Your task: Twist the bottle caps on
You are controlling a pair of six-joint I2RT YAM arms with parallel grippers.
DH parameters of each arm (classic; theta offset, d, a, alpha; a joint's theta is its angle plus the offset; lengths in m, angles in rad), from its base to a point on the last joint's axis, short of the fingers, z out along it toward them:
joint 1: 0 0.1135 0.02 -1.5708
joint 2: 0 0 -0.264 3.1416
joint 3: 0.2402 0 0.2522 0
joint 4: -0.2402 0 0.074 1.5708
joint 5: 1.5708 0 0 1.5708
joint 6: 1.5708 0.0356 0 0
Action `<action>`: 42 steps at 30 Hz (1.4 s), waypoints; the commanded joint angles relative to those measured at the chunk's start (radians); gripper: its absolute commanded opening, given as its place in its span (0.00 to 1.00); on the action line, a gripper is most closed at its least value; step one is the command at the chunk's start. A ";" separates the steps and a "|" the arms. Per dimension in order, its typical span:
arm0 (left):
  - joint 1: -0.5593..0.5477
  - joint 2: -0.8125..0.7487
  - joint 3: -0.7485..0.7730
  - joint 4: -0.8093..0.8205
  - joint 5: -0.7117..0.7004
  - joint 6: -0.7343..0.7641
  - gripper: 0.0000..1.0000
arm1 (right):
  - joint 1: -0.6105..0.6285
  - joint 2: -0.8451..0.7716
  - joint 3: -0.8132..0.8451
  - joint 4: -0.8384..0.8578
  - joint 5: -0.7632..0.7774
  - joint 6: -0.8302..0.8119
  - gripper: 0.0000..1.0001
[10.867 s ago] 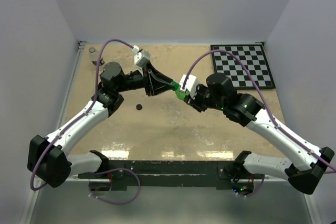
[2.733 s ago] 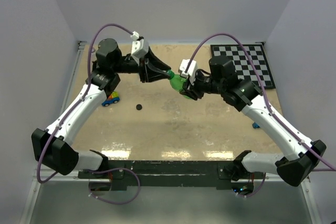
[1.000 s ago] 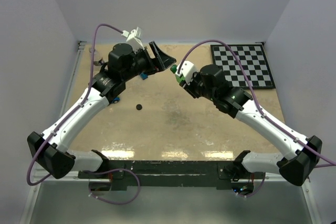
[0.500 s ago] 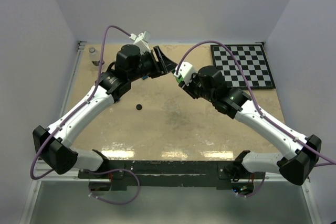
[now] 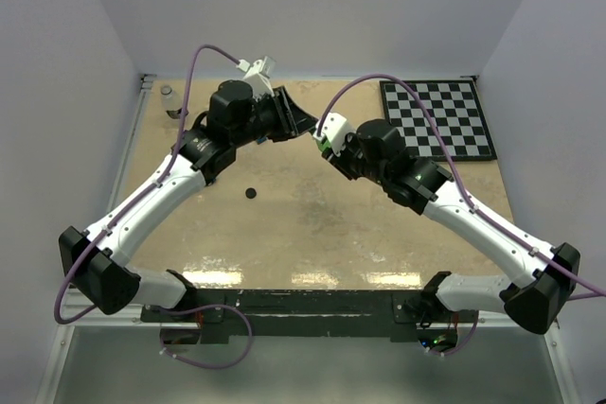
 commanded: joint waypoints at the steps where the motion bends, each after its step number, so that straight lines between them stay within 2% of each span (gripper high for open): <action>1: -0.002 -0.024 0.028 0.019 0.115 0.191 0.00 | 0.007 -0.056 0.023 0.024 -0.135 0.005 0.00; 4: 0.012 -0.036 0.038 0.028 0.241 0.335 0.00 | 0.007 -0.092 0.034 0.011 -0.279 0.012 0.00; 7: 0.041 -0.055 0.004 0.088 0.434 0.469 0.00 | 0.007 -0.110 0.051 -0.035 -0.403 0.012 0.00; 11: 0.070 -0.091 -0.076 0.177 0.782 0.714 0.00 | 0.006 -0.130 0.077 -0.081 -0.537 0.005 0.00; 14: 0.074 -0.095 -0.087 0.114 0.989 0.950 0.00 | 0.006 -0.146 0.096 -0.102 -0.624 -0.002 0.00; 17: 0.074 -0.043 -0.013 -0.189 1.096 1.254 0.00 | 0.006 -0.146 0.113 -0.122 -0.689 -0.005 0.00; 20: 0.074 0.048 0.140 -0.548 1.088 1.586 0.00 | 0.006 -0.143 0.121 -0.145 -0.700 -0.007 0.00; 21: 0.072 0.071 0.181 -0.608 1.065 1.607 0.00 | 0.006 -0.144 0.120 -0.148 -0.691 -0.007 0.00; 22: 0.072 0.085 0.215 -0.625 1.047 1.604 0.00 | 0.006 -0.147 0.114 -0.151 -0.675 -0.007 0.00; 23: 0.074 0.088 0.222 -0.619 1.032 1.581 0.04 | 0.007 -0.149 0.109 -0.151 -0.654 -0.007 0.00; 25: 0.075 0.056 0.188 -0.499 1.007 1.435 0.24 | 0.006 -0.153 0.097 -0.156 -0.603 -0.005 0.00; 26: 0.074 0.016 0.139 -0.377 0.972 1.332 0.32 | 0.006 -0.153 0.090 -0.157 -0.576 -0.005 0.00; 28: 0.075 -0.076 0.021 -0.102 0.872 1.090 0.56 | 0.006 -0.158 0.078 -0.150 -0.496 -0.002 0.00; 29: 0.074 -0.131 -0.041 0.016 0.746 0.973 0.68 | 0.007 -0.159 0.072 -0.144 -0.447 0.001 0.00; 31: 0.077 -0.223 -0.126 0.236 0.549 0.777 0.80 | 0.006 -0.155 0.064 -0.139 -0.376 0.004 0.00; 33: 0.075 -0.262 -0.162 0.333 0.391 0.619 0.85 | 0.007 -0.153 0.052 -0.127 -0.314 0.007 0.00; 36: 0.069 -0.274 -0.160 0.339 0.226 0.363 0.87 | 0.007 -0.155 0.037 -0.095 -0.240 0.013 0.00; 39: 0.037 -0.295 -0.183 0.364 0.111 0.203 0.87 | 0.007 -0.150 0.029 -0.065 -0.166 0.018 0.00; 42: 0.006 -0.285 -0.159 0.314 0.010 0.095 0.86 | 0.007 -0.138 0.029 -0.047 -0.108 0.013 0.00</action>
